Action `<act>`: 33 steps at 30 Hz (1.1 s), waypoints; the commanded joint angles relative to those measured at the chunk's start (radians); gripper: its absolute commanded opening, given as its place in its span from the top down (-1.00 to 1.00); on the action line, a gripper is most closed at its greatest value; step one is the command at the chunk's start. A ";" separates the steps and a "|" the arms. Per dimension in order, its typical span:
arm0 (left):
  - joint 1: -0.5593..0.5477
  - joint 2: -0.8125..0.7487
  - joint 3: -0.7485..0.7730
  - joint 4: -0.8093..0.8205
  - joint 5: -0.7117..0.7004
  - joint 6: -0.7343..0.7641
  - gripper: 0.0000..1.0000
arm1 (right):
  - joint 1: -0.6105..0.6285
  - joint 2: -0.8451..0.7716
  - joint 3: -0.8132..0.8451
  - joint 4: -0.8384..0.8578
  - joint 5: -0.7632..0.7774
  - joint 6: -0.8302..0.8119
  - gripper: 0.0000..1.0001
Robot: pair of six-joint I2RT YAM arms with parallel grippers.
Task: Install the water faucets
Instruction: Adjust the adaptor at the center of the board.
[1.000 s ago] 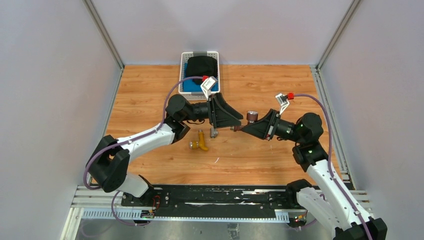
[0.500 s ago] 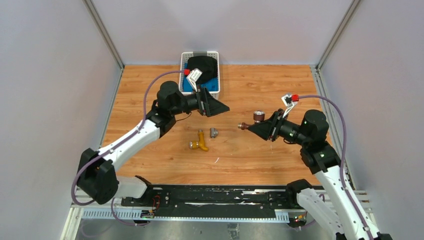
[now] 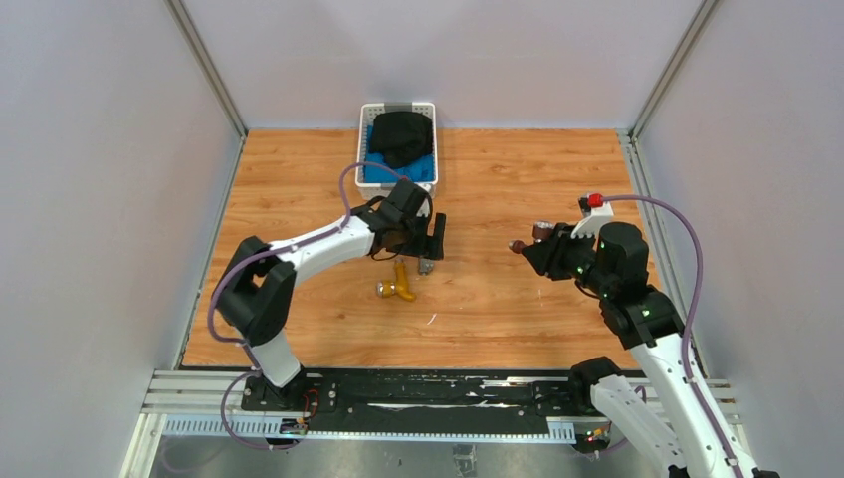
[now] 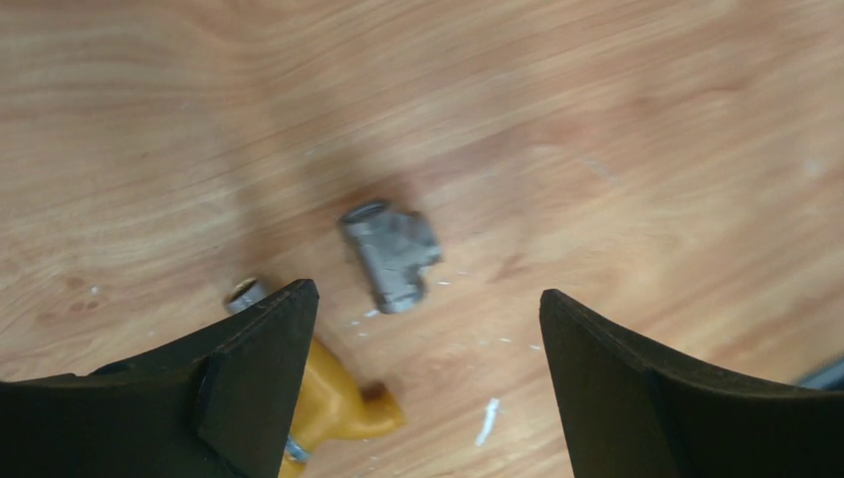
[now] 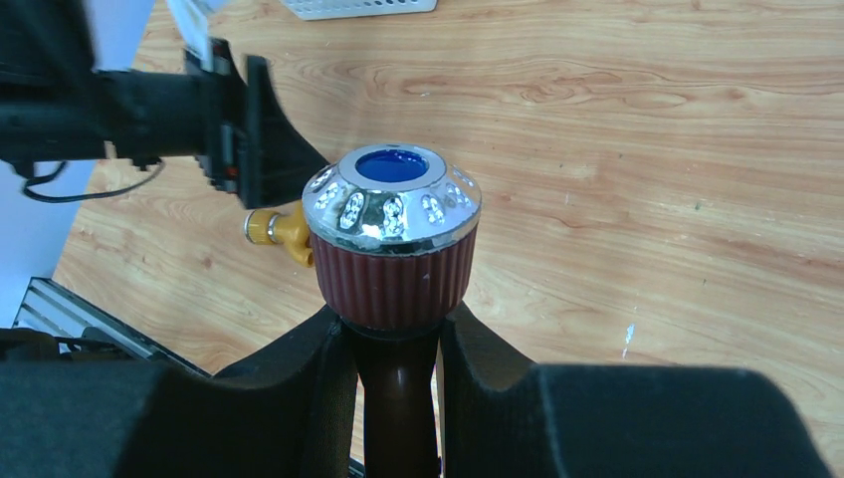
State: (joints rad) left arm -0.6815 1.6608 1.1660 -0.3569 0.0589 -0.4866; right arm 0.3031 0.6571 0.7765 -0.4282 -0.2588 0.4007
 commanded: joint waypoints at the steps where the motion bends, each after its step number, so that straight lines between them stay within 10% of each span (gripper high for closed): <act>1: -0.021 0.108 0.074 -0.109 -0.139 0.019 -0.72 | 0.011 -0.020 0.012 -0.013 0.036 -0.008 1.00; 33: -0.090 0.202 0.160 -0.171 -0.240 0.015 0.49 | 0.011 -0.013 -0.007 0.003 -0.013 0.019 1.00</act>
State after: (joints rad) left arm -0.7616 1.9411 1.3258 -0.5125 -0.1150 -0.4950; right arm 0.3031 0.6529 0.7750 -0.4343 -0.2615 0.4084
